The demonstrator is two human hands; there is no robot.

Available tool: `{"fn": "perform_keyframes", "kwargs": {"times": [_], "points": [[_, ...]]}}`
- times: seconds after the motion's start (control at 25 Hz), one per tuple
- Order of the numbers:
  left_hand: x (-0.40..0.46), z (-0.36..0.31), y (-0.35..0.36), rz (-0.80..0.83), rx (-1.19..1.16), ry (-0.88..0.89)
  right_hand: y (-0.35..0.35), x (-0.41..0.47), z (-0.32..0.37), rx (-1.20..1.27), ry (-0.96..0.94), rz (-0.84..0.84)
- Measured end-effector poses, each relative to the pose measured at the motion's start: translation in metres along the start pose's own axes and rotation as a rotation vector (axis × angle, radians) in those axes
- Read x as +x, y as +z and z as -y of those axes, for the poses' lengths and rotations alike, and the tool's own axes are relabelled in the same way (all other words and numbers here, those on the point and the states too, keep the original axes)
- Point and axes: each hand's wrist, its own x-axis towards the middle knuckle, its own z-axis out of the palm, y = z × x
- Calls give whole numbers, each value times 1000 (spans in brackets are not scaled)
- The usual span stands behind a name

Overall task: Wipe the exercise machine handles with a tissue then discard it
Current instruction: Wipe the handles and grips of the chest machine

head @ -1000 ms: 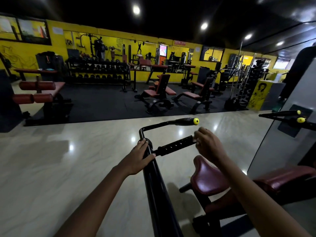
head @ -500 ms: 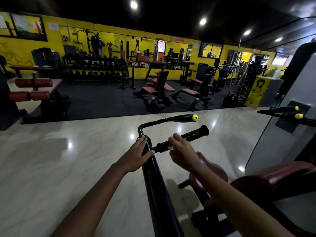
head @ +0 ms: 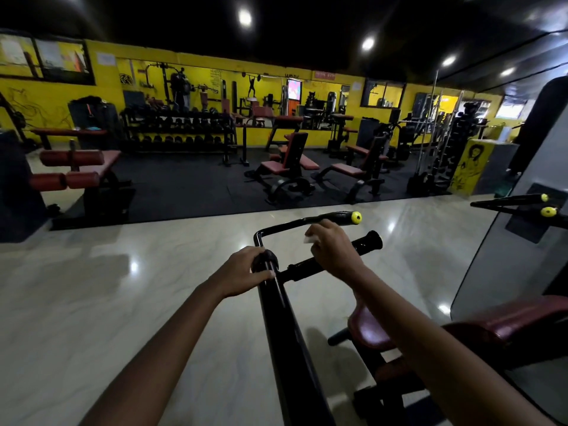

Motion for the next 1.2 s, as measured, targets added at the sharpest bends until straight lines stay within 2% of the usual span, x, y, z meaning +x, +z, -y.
{"fn": "perform_keyframes", "kwargs": {"times": [0.16,0.32,0.8,1.2], "points": [[20,8,-12,-10,40,-40,-16,22,-13,9,42,-72],[60,4,-15,39,42,6,-33,47,-29,17,72,-132],[233,18,11,220,36,265,-45,100,-100,-159,328,-222],[316,32,-6,278,-46,434,-53,147,-138,-330,514,-239]]}}
